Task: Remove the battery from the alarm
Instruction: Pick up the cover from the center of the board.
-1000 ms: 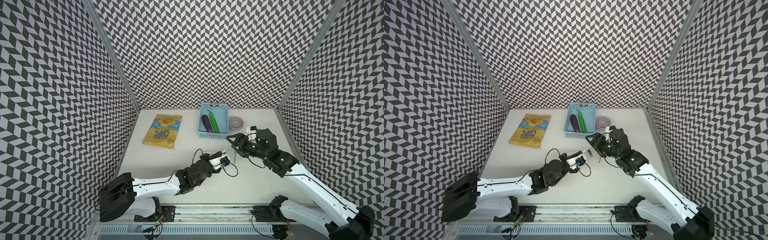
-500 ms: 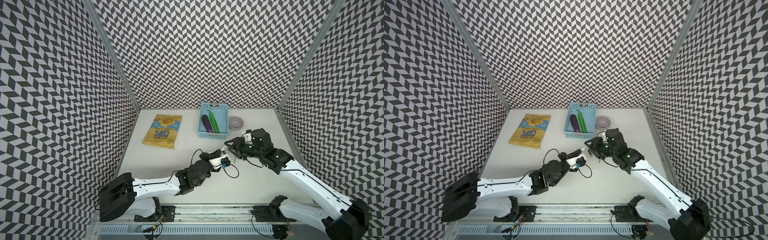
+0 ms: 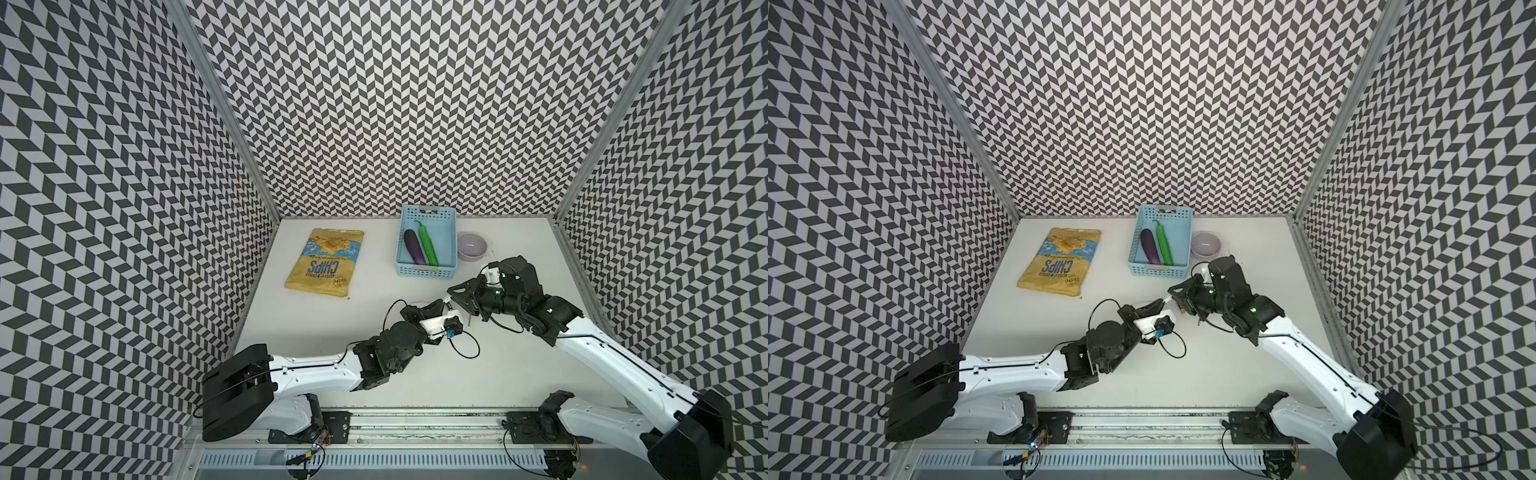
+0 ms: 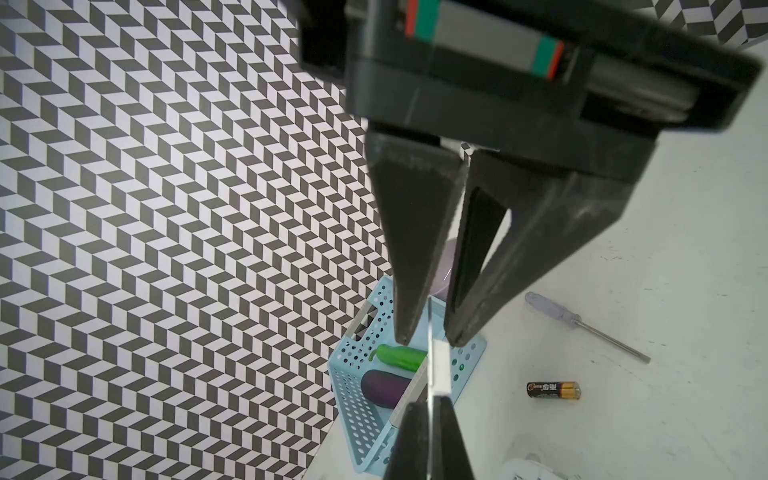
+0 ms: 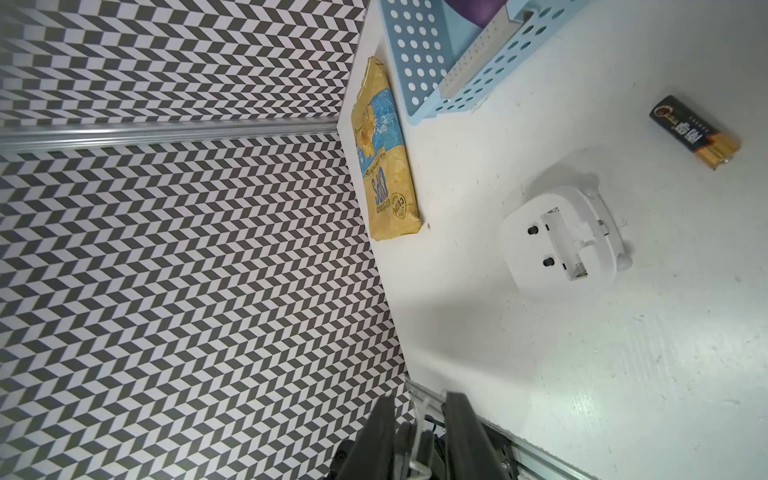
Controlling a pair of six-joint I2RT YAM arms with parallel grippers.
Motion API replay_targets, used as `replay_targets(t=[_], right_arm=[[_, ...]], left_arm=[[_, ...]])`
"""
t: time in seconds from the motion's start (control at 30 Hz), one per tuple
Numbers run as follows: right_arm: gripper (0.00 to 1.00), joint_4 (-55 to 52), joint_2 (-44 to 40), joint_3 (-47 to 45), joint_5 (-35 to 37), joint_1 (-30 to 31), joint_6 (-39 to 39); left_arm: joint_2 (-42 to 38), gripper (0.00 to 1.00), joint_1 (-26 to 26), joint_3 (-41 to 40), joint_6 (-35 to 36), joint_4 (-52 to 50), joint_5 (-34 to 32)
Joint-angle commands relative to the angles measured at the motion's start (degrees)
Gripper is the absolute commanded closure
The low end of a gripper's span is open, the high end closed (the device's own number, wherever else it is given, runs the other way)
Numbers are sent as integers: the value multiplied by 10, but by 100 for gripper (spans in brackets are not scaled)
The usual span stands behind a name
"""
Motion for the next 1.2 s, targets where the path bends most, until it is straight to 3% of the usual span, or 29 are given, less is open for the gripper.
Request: replay_targets(t=[0.0, 0.3, 0.43, 0.6, 0.73, 0.83, 0.97, 1.03, 1.17], right_arm=[[79, 32, 3, 8, -4, 3, 7], [94, 41, 4, 4, -2, 3, 12], [100, 51, 2, 1, 6, 3, -2], [100, 79, -5, -9, 48, -4, -116], [100, 218, -42, -80, 48, -9, -266], [100, 291, -72, -119, 48, -20, -266], [100, 264, -78, -105, 48, -25, -266], [100, 254, -73, -92, -184, -25, -622], [100, 231, -55, -63, -312, -25, -699]], left_arm=[[2, 97, -3, -6, 6, 22, -1], [-3, 87, -4, -9, 9, 26, 5], [-28, 51, -3, -15, -14, 4, 14], [-124, 33, 0, -34, -143, -91, 66], [-235, 23, 37, -58, -318, -173, 179], [-304, 22, 102, -84, -437, -189, 301], [-345, 24, 211, -109, -570, -174, 494], [-341, 26, 253, -118, -620, -140, 590], [-304, 30, 290, -124, -693, -63, 727]])
